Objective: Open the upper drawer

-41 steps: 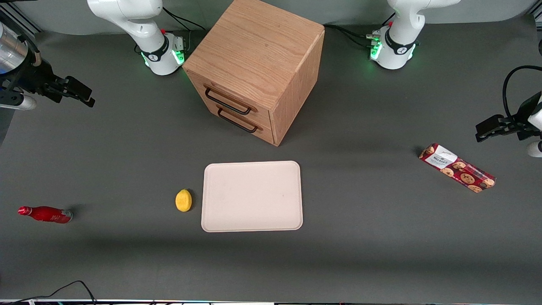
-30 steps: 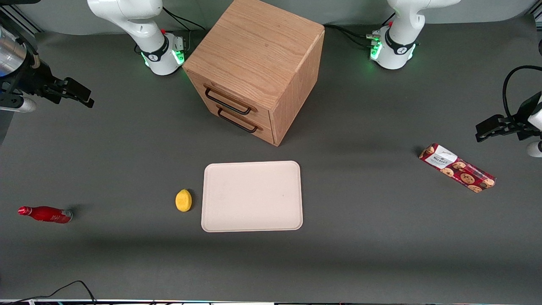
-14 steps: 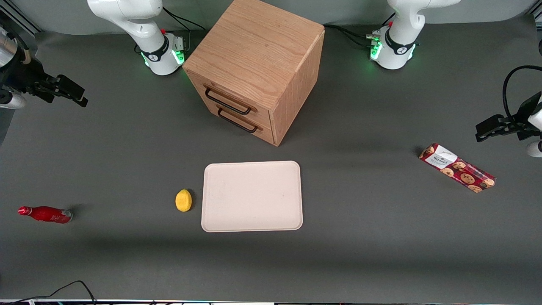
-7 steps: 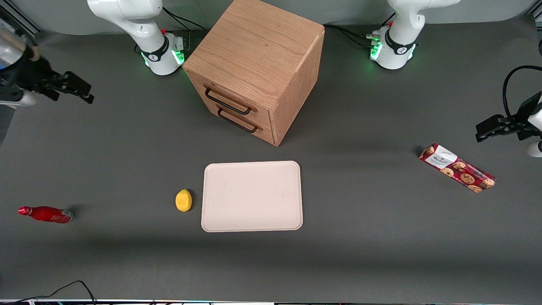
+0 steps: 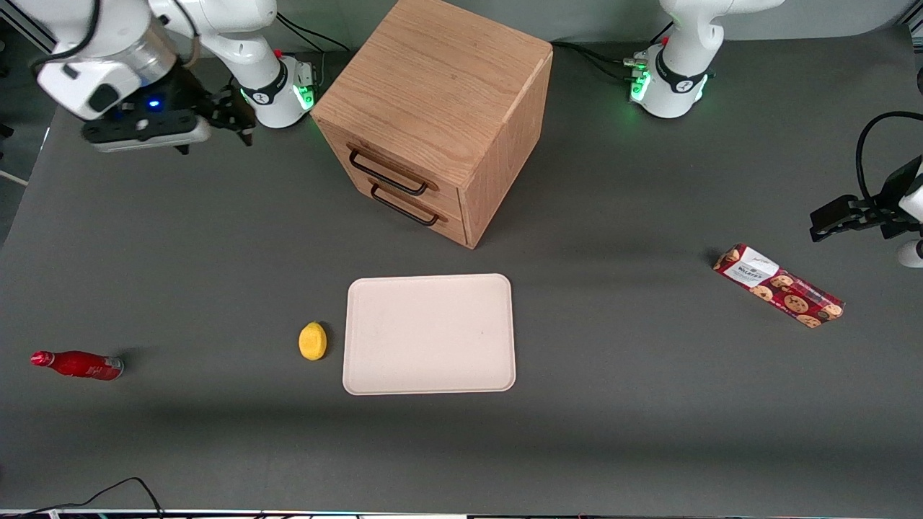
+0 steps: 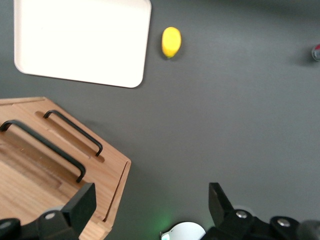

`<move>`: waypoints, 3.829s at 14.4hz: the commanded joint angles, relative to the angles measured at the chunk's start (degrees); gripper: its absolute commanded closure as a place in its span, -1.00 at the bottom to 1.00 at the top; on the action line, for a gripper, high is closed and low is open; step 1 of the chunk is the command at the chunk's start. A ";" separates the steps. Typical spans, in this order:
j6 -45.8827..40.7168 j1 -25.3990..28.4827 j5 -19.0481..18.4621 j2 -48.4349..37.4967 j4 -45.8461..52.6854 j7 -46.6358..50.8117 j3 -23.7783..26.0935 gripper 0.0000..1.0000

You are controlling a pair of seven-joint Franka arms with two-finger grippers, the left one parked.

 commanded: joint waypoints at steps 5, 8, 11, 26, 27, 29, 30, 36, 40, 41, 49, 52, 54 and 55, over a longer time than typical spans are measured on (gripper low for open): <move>-3.39 -0.15 2.32 0.94 1.29 -28.20 4.47 -1.00; -3.13 -1.03 10.74 5.49 1.37 -45.02 4.29 -1.00; -1.73 -0.33 14.11 11.64 3.56 -45.57 4.29 -1.00; 7.14 1.61 16.31 21.42 0.06 -41.00 6.23 -1.00; 8.19 1.61 16.31 21.42 -0.73 -41.00 6.31 -1.00; 10.92 1.96 16.22 21.76 -2.83 -41.00 6.40 -1.00; 12.41 1.96 16.22 21.77 -4.24 -40.91 6.40 -1.00; 15.58 2.57 16.39 22.12 -7.06 -38.36 7.98 -1.00; 18.22 2.93 16.48 22.29 -9.61 -37.67 8.16 -1.00; 18.49 3.19 16.40 22.21 -9.87 -36.88 8.25 -1.00; 22.53 3.46 13.25 23.26 -11.81 -36.87 8.16 -1.00; 22.97 2.75 10.43 24.23 -11.02 -36.87 7.72 -1.00; 22.97 2.66 9.55 24.58 -10.23 -37.22 7.11 -1.00; 22.97 2.40 8.67 24.93 -9.53 -37.13 6.76 -1.00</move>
